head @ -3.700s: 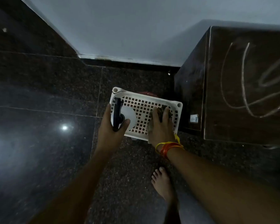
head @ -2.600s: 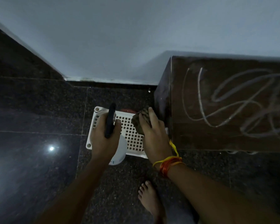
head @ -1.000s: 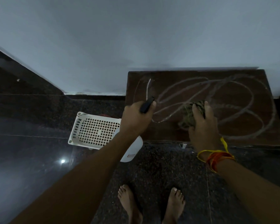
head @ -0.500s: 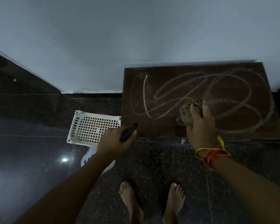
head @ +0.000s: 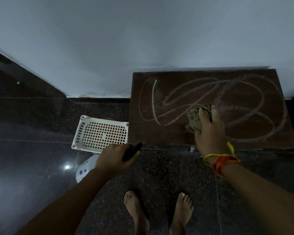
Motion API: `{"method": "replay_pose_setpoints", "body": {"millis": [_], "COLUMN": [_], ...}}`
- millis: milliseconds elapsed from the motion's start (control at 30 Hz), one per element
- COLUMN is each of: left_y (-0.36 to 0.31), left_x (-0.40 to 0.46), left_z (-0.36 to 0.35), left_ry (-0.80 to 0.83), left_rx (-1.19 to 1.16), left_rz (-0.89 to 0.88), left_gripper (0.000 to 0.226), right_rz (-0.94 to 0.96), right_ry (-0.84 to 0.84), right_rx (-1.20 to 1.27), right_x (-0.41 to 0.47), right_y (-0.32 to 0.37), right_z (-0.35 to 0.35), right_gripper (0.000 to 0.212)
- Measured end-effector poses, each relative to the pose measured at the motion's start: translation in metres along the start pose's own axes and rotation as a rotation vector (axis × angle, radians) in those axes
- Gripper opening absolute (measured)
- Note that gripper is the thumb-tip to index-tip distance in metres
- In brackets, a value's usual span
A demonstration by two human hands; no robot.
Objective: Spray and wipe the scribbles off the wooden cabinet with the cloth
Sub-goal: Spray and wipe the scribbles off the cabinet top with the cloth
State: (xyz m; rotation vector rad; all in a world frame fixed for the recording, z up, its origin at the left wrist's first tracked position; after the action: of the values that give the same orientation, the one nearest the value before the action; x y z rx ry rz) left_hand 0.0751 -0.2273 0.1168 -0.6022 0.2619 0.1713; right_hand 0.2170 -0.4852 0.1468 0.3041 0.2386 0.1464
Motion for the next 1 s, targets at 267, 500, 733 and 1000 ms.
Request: {"method": "replay_pose_setpoints", "body": {"millis": [267,500,733,1000], "left_y": [-0.063,-0.111,-0.142,-0.181], "left_x": [0.031,0.074,0.111,0.134], "left_z": [-0.015,0.009,0.026,0.015], "left_ry": [-0.167,-0.362,-0.496,-0.415], "left_rx": [-0.208,-0.375,-0.445,-0.411], "left_rz": [-0.001,0.077,0.152,0.056], "left_gripper": [0.055,0.049,0.043,0.048], "right_rz": [-0.035,-0.07,-0.103,-0.15], "right_ry": [-0.015,-0.038,-0.068,-0.094], "right_rx": [-0.005,0.028,0.024,0.014], "right_x": [0.001,0.001,0.006,0.011], "right_y": [-0.025,-0.046,-0.065,-0.095], "right_z": [0.014,0.022,0.029,0.042], "right_gripper": [0.071,0.069,0.069,0.07]}}
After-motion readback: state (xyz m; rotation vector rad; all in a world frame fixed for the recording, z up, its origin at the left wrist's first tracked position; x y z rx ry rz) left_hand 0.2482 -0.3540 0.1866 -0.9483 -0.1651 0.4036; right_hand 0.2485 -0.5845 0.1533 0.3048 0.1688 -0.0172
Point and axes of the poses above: each hand's wrist, its own x-axis towards the middle knuckle, its own z-axis out of the back of the hand, y = z × x, the point moved 3 cm from there along x, towards the middle knuckle, and after that the axes turned 4 degrees about -x, right-handed, at the moved point
